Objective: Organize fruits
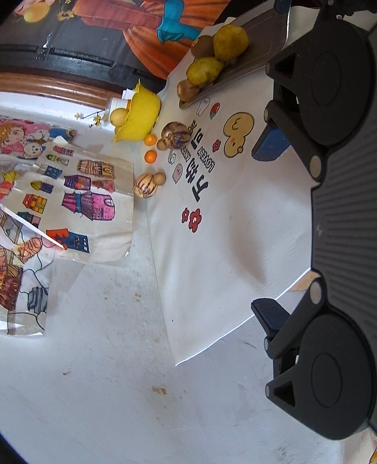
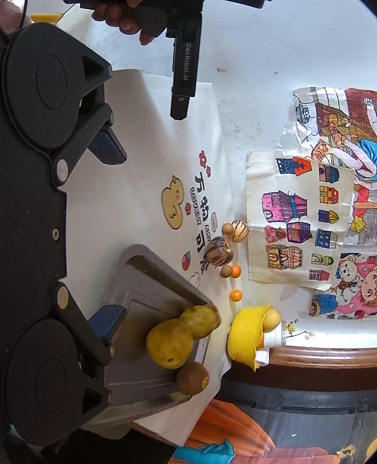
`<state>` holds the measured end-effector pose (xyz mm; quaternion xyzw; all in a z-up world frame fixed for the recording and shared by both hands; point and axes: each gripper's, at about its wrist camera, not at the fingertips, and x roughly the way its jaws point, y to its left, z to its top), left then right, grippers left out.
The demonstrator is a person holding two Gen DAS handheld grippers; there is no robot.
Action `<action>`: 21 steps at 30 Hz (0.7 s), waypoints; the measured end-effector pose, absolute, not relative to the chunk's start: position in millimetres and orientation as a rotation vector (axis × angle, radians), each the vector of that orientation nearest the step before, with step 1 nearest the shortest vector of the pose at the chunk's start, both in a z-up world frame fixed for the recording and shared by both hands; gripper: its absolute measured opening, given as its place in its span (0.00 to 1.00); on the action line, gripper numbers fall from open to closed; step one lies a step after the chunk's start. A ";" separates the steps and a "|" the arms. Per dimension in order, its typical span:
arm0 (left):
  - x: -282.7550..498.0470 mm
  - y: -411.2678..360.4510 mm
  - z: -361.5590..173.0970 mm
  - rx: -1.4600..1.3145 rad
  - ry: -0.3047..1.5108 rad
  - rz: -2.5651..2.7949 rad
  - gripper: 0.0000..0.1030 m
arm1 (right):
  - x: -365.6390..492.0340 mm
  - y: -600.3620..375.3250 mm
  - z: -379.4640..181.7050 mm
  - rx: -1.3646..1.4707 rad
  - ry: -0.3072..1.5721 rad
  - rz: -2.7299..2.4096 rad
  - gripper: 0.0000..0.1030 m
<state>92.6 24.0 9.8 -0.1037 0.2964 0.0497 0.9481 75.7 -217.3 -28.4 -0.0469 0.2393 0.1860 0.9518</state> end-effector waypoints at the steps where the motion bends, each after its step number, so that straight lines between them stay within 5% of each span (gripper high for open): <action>1: 95.1 24.8 9.7 -0.212 0.606 0.102 1.00 | 78.8 -216.9 -27.4 -0.095 0.487 0.381 0.99; 21: 169.2 32.2 8.3 -0.176 0.634 0.067 1.00 | 163.1 -224.8 25.2 -0.198 0.434 0.486 0.99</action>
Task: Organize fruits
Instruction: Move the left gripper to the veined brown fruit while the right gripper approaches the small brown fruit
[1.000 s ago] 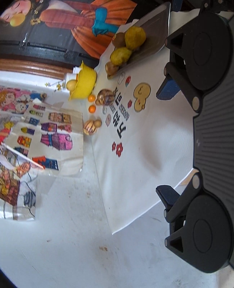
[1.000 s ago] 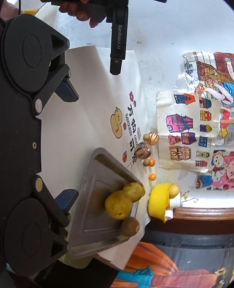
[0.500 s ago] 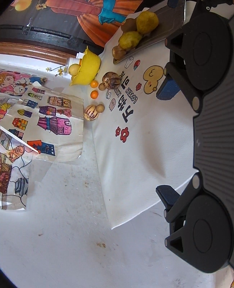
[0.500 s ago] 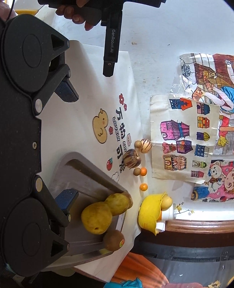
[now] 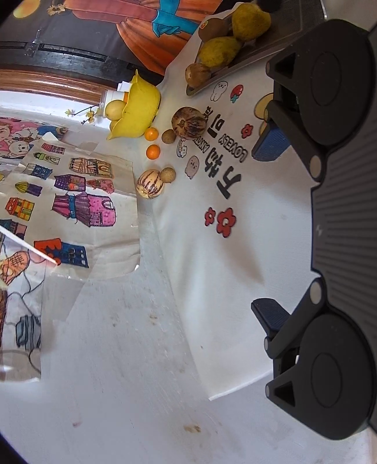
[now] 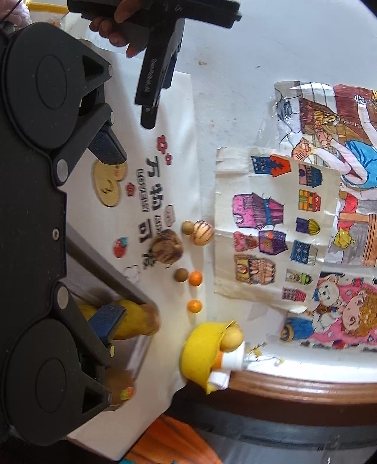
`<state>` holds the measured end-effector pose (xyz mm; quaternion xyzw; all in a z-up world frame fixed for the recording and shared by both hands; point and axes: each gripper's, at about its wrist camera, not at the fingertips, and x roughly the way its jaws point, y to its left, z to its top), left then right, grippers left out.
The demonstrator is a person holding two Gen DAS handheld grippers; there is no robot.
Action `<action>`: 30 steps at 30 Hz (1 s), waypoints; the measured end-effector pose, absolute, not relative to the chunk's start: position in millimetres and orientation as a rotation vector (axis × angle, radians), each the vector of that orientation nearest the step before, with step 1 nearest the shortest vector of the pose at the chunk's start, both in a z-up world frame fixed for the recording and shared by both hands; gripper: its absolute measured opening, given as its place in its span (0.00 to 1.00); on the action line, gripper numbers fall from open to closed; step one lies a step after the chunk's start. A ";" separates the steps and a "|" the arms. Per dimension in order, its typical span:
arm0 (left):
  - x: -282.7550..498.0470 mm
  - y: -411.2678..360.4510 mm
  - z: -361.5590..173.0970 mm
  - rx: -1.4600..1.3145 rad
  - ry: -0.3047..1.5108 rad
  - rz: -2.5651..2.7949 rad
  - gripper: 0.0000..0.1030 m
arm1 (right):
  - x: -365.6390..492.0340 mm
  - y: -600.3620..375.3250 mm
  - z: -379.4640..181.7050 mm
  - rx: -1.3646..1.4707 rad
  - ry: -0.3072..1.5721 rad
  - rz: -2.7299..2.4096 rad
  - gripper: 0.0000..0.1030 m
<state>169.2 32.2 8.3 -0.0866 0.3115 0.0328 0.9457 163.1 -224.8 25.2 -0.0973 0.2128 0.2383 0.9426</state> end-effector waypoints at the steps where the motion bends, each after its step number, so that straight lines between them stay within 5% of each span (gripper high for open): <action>1: 173.7 32.6 8.6 -0.178 0.636 0.061 1.00 | 168.0 -224.2 29.0 -0.207 0.431 0.494 0.99; 30: 289.0 -20.3 12.9 -0.148 0.609 -0.191 1.00 | 381.0 -209.5 71.7 -0.172 0.565 0.520 0.99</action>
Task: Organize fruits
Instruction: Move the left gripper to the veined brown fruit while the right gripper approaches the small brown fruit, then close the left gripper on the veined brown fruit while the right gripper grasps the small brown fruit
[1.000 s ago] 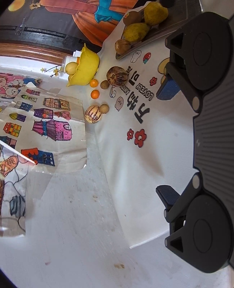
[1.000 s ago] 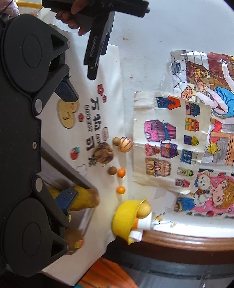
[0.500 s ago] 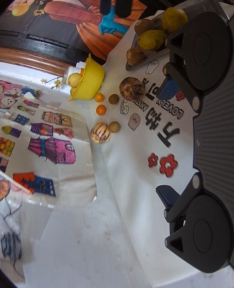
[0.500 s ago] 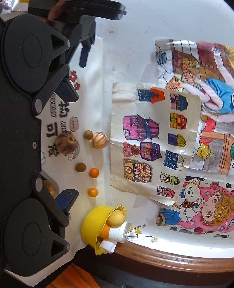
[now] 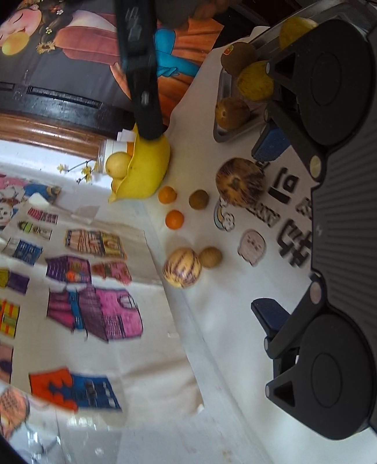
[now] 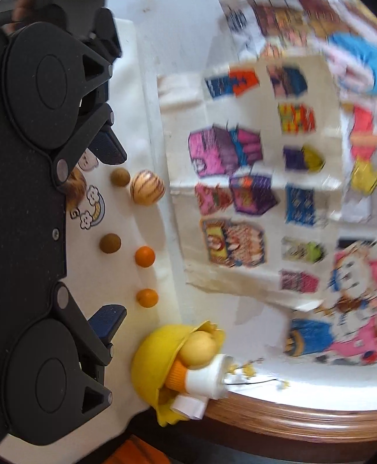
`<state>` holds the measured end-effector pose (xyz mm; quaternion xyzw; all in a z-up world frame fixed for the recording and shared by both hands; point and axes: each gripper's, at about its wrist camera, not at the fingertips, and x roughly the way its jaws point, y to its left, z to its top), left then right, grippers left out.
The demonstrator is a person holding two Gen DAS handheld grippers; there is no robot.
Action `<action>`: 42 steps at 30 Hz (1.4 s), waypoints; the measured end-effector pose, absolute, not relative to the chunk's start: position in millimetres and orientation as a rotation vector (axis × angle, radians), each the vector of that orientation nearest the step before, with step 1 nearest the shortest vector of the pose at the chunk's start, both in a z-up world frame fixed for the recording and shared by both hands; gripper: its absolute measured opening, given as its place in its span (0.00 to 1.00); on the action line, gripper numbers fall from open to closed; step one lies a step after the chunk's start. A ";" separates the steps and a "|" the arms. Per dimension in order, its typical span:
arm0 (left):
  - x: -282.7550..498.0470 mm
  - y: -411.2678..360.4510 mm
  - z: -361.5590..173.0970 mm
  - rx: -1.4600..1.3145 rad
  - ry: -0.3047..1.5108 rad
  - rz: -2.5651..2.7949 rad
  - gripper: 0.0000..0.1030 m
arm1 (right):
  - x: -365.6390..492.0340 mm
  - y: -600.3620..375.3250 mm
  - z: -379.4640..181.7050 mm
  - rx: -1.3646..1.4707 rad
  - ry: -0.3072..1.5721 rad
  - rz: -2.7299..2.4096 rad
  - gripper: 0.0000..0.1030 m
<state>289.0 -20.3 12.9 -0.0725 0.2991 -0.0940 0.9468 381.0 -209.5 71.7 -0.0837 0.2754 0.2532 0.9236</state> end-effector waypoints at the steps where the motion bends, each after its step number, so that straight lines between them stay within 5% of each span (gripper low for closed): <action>1: 293.1 -23.2 11.7 -0.146 0.610 -0.195 1.00 | 392.2 -208.8 68.3 -0.156 0.588 0.515 0.99; 11: 325.3 -40.8 1.6 -0.176 0.639 -0.219 1.00 | 462.6 -192.5 33.5 -0.039 0.766 0.511 0.98; 25: 339.4 -42.0 -10.2 -0.255 0.652 -0.249 0.95 | 492.7 -178.8 -6.7 -0.036 0.857 0.478 0.59; 38: 344.9 -44.1 -11.7 -0.274 0.647 -0.295 0.68 | 493.1 -181.9 -10.1 -0.033 0.839 0.455 0.29; 42: 345.4 -46.6 -12.8 -0.272 0.653 -0.322 0.56 | 493.1 -182.2 -10.0 -0.019 0.840 0.452 0.29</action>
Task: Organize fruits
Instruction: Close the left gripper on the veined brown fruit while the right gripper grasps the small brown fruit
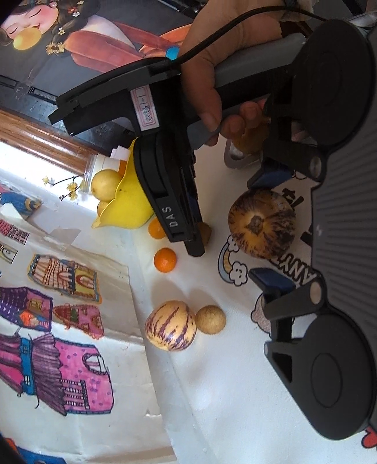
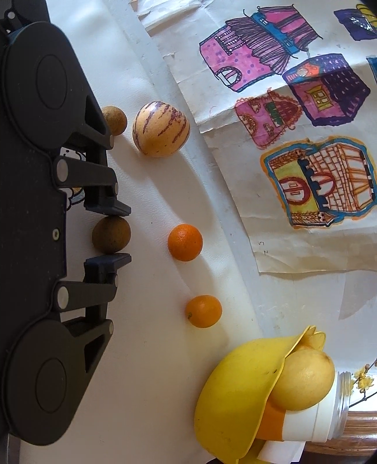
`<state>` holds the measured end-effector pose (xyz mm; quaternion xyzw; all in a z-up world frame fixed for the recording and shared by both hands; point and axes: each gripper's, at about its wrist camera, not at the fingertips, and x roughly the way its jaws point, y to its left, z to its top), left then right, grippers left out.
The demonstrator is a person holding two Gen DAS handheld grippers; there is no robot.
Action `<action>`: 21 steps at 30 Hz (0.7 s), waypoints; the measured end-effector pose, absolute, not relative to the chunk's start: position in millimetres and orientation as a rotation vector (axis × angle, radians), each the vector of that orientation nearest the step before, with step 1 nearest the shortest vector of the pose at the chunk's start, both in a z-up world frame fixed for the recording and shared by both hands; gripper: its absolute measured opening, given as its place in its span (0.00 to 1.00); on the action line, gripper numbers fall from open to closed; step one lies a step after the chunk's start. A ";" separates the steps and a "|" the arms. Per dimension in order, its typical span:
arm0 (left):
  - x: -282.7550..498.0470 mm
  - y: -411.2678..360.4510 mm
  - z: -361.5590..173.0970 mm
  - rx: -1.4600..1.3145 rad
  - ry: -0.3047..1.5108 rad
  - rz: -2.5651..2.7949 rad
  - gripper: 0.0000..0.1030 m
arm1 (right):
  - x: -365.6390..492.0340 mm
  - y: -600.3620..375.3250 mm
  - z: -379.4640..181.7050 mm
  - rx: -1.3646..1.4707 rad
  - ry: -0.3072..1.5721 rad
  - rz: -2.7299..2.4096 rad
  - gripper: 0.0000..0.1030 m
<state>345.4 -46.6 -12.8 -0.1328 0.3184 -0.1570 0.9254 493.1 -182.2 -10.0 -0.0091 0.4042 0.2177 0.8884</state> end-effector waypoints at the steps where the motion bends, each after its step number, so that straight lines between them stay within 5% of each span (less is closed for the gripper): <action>1: 345.7 -47.4 -13.1 -0.270 0.655 -0.326 0.54 | 492.7 -182.5 -9.7 -0.014 0.841 0.453 0.29; 21: 325.9 -41.0 -5.3 -0.264 0.680 -0.307 0.50 | 463.6 -206.1 4.6 0.104 0.867 0.457 0.29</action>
